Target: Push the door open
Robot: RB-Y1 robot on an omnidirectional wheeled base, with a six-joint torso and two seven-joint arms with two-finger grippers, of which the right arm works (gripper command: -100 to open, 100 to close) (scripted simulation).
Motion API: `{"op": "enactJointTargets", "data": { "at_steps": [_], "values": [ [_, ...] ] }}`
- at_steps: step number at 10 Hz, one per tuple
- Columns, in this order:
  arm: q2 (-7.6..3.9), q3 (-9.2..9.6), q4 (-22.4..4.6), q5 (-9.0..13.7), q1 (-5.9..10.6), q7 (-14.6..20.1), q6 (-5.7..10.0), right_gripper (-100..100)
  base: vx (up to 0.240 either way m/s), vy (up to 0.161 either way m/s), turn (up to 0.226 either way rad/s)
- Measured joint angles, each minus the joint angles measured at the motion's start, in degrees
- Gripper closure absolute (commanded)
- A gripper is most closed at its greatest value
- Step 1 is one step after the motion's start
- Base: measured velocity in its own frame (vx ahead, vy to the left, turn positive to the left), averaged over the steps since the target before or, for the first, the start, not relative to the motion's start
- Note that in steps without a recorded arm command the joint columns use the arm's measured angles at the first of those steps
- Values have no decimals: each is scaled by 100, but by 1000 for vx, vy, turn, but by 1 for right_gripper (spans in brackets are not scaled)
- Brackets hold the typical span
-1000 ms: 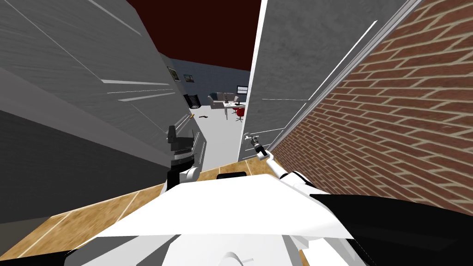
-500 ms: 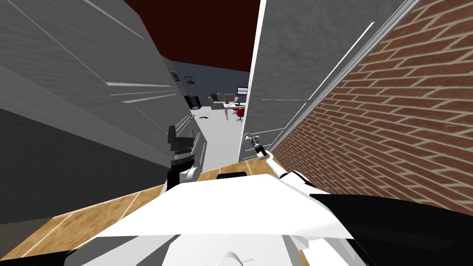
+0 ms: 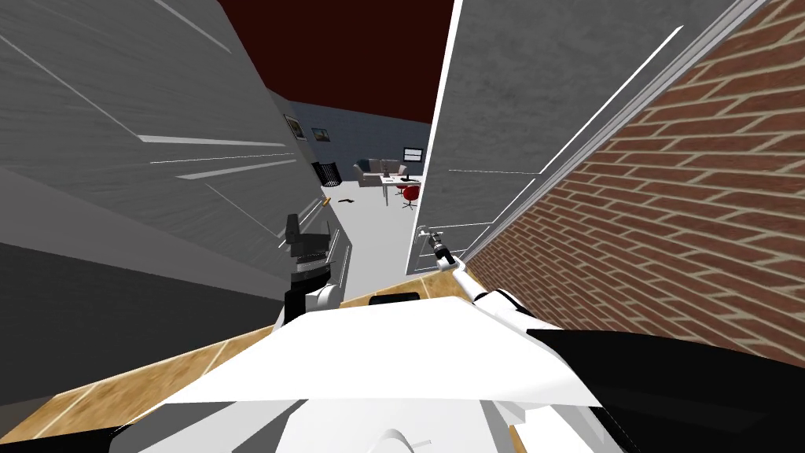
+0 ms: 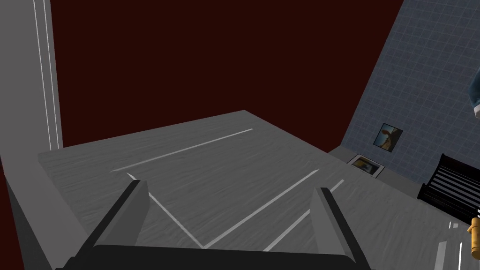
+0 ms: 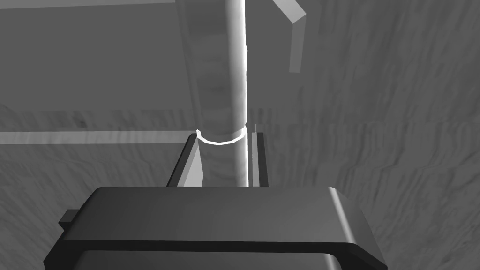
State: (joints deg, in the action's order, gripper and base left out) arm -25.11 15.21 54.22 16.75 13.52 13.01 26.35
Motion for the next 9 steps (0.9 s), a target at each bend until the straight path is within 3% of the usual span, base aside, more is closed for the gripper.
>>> {"op": "enactJointTargets", "data": {
  "at_steps": [4, 6, 7, 9],
  "values": [
    [18, -61, -262, 140, 171, -95, 94, 100, 70, 40, -16],
    [55, -89, -593, 251, 295, -186, 201, 100, 150, 88, -42],
    [58, -151, -657, 348, 314, -279, 176, 100, 168, 94, -44],
    [101, -210, -1166, 496, 602, -385, 340, 100, 148, 86, -26]
  ]
}}
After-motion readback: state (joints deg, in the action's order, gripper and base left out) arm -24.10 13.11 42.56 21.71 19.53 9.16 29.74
